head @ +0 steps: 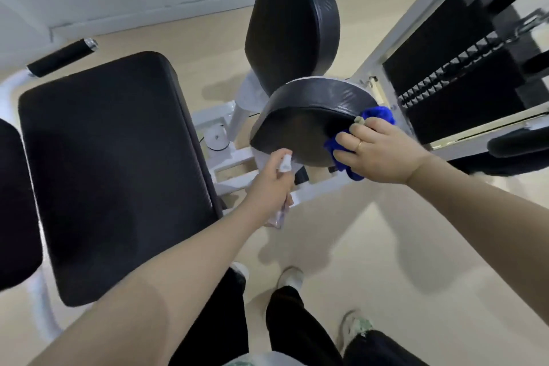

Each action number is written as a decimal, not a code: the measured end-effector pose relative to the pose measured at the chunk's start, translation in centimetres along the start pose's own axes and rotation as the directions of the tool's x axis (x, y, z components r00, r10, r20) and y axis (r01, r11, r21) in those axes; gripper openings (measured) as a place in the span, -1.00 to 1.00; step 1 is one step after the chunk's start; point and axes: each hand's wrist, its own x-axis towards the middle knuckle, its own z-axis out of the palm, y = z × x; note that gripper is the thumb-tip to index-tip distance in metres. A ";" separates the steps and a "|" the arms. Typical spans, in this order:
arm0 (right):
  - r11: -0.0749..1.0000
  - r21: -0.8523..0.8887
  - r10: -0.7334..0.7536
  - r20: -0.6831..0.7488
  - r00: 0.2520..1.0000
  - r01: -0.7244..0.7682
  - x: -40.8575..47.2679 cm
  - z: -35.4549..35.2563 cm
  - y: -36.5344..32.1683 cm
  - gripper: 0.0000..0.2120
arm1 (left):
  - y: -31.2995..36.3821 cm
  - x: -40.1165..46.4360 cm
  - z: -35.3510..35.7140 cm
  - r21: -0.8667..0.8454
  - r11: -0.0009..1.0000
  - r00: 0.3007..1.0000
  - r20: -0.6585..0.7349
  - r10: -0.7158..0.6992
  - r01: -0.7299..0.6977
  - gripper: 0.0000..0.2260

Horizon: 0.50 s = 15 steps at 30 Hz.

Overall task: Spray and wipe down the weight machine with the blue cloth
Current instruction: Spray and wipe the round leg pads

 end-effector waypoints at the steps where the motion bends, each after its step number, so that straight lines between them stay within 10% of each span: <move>1: 1.000 -0.011 -0.008 -0.013 1.000 0.008 0.2 0.1 0.2 -0.74 | 0.0 -0.1 1.2 -0.142 0.989 0.998 -0.048 -0.045 0.038 -0.61; 10: 0.971 0.064 0.237 -0.108 0.965 -0.231 -1.3 2.5 -3.3 -0.80 | 0.8 2.4 7.5 -0.764 0.645 0.890 -0.279 -0.360 0.021 -0.89; 13: 0.993 0.045 0.117 -0.182 0.976 -0.111 -2.8 3.4 -3.4 -0.87 | -0.2 2.7 7.9 -0.017 0.988 0.832 -0.541 0.119 -0.153 -0.71; 15: 1.000 0.016 0.020 -0.205 0.978 -0.017 -3.2 3.5 -3.5 -0.84 | -1.7 2.5 7.3 0.711 0.683 0.693 -0.407 0.596 -0.169 -0.61</move>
